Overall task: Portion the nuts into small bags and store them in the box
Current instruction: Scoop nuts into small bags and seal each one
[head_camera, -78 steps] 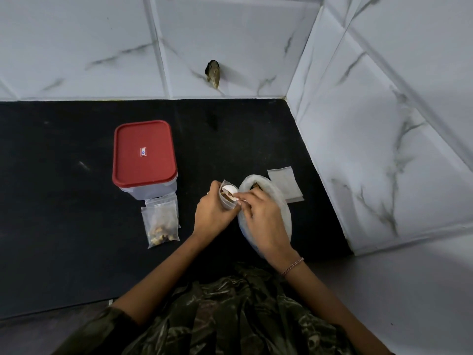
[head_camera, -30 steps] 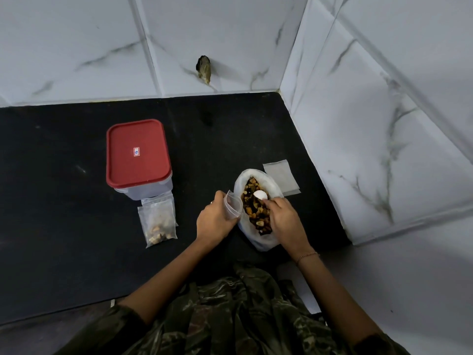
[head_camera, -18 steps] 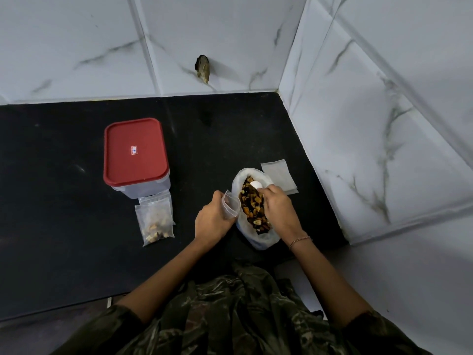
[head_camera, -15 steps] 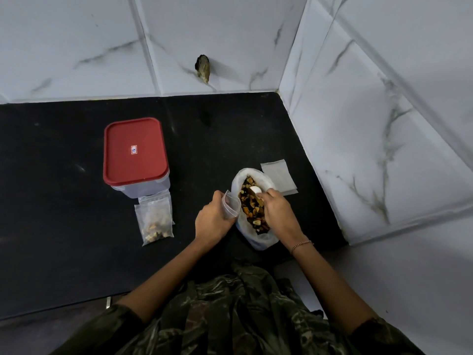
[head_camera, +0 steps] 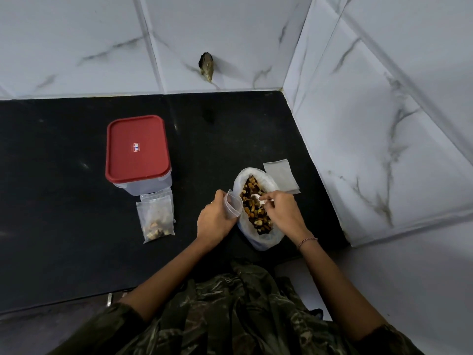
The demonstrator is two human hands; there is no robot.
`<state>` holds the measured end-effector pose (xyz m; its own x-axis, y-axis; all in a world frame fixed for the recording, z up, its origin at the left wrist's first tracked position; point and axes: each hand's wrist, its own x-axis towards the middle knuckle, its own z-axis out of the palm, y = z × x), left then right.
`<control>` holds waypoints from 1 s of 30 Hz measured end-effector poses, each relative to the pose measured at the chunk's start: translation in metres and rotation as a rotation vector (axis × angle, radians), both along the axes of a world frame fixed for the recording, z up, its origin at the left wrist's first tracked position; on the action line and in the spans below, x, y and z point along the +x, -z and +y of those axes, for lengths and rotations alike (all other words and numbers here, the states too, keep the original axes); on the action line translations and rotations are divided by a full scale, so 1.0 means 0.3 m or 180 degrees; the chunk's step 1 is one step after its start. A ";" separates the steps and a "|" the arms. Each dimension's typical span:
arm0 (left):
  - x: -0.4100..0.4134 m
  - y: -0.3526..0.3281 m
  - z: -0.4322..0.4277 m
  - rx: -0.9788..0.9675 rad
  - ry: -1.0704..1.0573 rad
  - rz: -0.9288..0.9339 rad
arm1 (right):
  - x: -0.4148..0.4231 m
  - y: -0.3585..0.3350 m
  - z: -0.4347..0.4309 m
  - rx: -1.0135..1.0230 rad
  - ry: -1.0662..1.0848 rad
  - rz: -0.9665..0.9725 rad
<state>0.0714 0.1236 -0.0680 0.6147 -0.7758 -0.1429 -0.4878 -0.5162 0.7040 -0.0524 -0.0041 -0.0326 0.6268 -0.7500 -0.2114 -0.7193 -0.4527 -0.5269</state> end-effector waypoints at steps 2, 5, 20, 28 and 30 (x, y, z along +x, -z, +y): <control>-0.001 0.000 0.001 -0.0032 0.0020 0.0016 | -0.001 0.000 -0.017 0.0454 0.0243 -0.0077; -0.005 0.005 -0.004 -0.0058 0.0043 0.0050 | 0.006 0.023 -0.022 0.1314 0.0996 -0.0559; 0.018 -0.013 0.015 -0.0076 0.0015 0.0157 | -0.051 -0.005 -0.015 0.2798 0.2179 -0.2061; 0.040 -0.043 0.017 -0.0238 -0.0123 0.0048 | -0.044 -0.106 0.028 0.3151 0.2234 -0.2635; 0.048 -0.052 0.013 -0.0321 -0.0121 0.0022 | -0.025 -0.144 0.050 0.3159 0.2003 -0.2676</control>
<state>0.0858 0.1275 -0.0525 0.6432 -0.7625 -0.0695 -0.4643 -0.4606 0.7565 -0.0599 0.0108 0.0107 0.4525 -0.7089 -0.5410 0.0175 0.6136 -0.7894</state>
